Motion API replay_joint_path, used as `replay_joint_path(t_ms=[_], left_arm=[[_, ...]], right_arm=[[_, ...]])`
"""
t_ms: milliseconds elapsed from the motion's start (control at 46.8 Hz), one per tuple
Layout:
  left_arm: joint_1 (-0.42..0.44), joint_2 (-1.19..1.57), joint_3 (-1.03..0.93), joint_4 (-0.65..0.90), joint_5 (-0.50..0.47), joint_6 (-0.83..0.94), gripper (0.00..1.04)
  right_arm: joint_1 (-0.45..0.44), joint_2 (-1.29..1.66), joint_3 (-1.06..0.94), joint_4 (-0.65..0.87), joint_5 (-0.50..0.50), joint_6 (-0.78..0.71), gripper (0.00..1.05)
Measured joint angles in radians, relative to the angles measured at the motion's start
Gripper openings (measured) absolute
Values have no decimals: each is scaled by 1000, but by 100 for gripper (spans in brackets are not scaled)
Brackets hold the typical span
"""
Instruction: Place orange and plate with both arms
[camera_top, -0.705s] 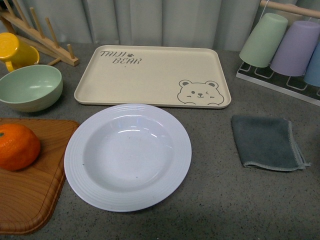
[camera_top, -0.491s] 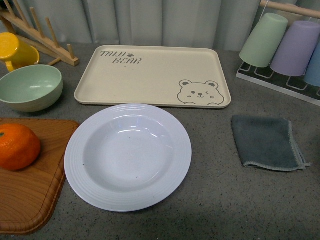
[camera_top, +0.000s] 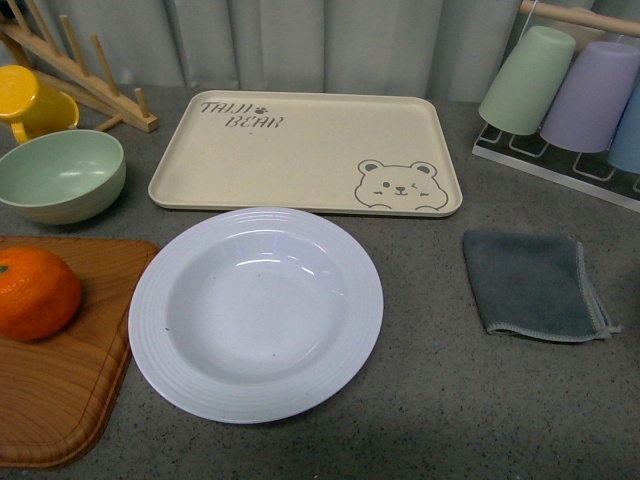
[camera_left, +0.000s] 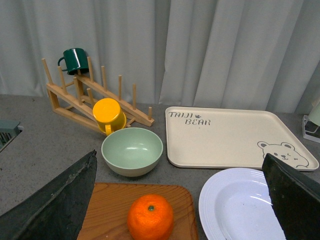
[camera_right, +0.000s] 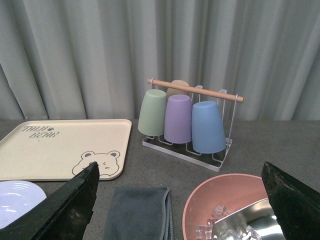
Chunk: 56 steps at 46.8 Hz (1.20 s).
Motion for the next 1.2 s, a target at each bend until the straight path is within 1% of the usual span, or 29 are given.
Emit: replay_joint_path(t_ms=[1196], left_arm=[[0, 0, 0, 0, 0, 0, 98]], right_arm=[[0, 0, 0, 0, 0, 0, 95]])
